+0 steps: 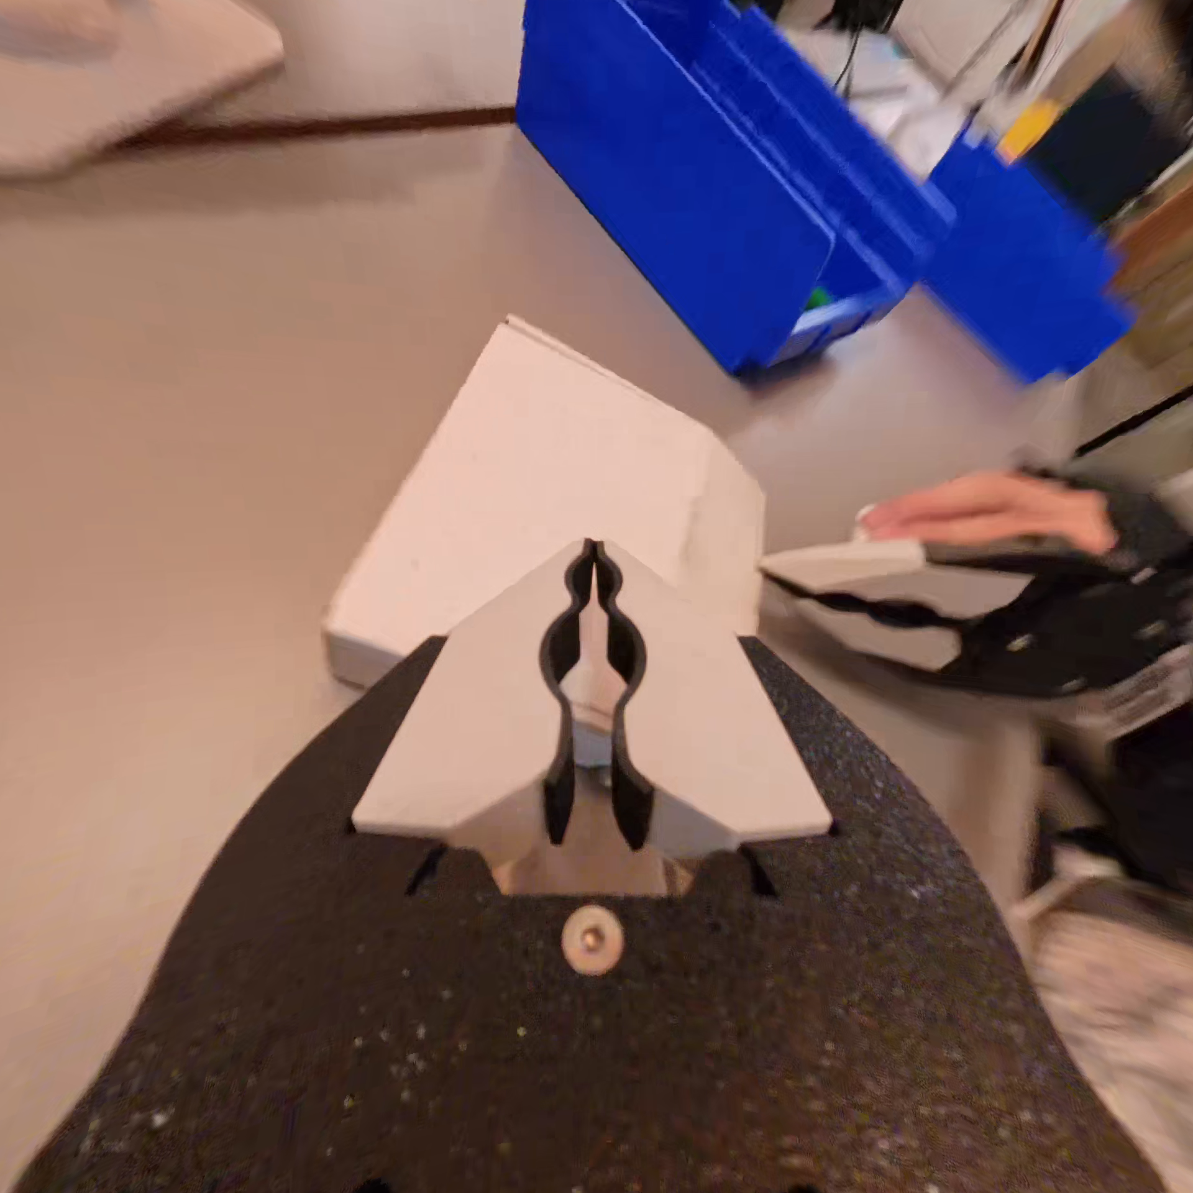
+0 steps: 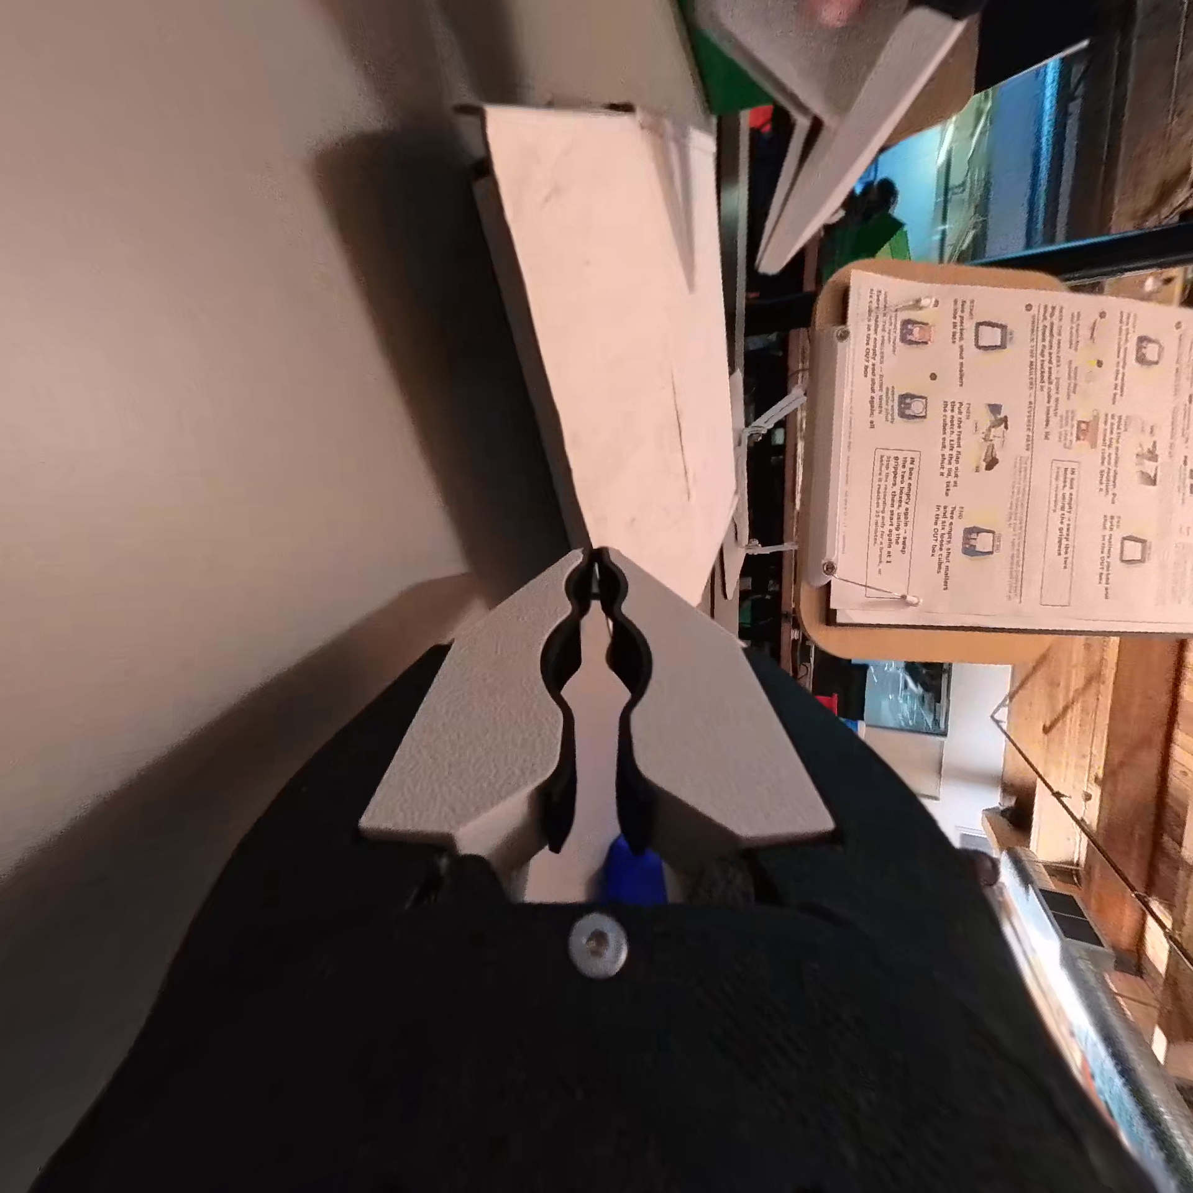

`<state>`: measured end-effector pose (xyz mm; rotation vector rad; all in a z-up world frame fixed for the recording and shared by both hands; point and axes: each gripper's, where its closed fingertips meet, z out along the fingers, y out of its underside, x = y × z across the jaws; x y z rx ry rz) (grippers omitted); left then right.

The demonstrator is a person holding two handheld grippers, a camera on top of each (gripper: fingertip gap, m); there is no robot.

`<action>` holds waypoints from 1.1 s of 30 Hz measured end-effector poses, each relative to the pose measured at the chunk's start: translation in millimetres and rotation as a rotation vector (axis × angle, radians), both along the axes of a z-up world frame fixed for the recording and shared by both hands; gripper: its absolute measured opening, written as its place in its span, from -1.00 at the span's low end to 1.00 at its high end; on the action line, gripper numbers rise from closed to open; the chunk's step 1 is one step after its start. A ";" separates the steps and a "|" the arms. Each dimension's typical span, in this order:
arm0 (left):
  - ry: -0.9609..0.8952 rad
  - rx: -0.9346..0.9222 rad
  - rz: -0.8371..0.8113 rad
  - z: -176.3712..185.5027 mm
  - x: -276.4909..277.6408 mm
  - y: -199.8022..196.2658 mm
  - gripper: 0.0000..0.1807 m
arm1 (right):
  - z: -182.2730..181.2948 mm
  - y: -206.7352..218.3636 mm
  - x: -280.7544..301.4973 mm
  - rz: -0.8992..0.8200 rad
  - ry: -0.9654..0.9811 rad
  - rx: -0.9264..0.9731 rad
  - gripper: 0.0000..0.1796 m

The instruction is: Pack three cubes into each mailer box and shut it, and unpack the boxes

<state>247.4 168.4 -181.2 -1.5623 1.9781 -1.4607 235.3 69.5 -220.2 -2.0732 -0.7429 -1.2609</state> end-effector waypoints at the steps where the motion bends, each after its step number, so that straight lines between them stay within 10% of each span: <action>1: 0.061 -0.096 0.011 -3.6 -1.3 -0.7 -1.00 | 1.0 2.5 -4.2 0.004 0.006 0.016 -1.00; 7: 0.138 -0.371 0.062 -17.9 -2.2 5.4 -1.00 | 10.0 -2.4 -15.5 -0.009 0.035 0.087 -0.96; 13: 0.136 -0.317 0.015 -19.6 -2.9 5.0 -1.00 | -5.9 -29.9 25.6 -0.202 0.264 0.155 -0.43; 19: 0.146 -0.292 -0.001 -20.2 -3.3 4.9 -1.00 | -16.1 -25.0 42.3 -0.197 0.201 0.113 -0.92; 33: 0.152 -0.268 -0.010 -20.8 -3.1 5.6 -1.00 | -25.6 -21.8 30.1 -0.032 0.473 0.113 -0.93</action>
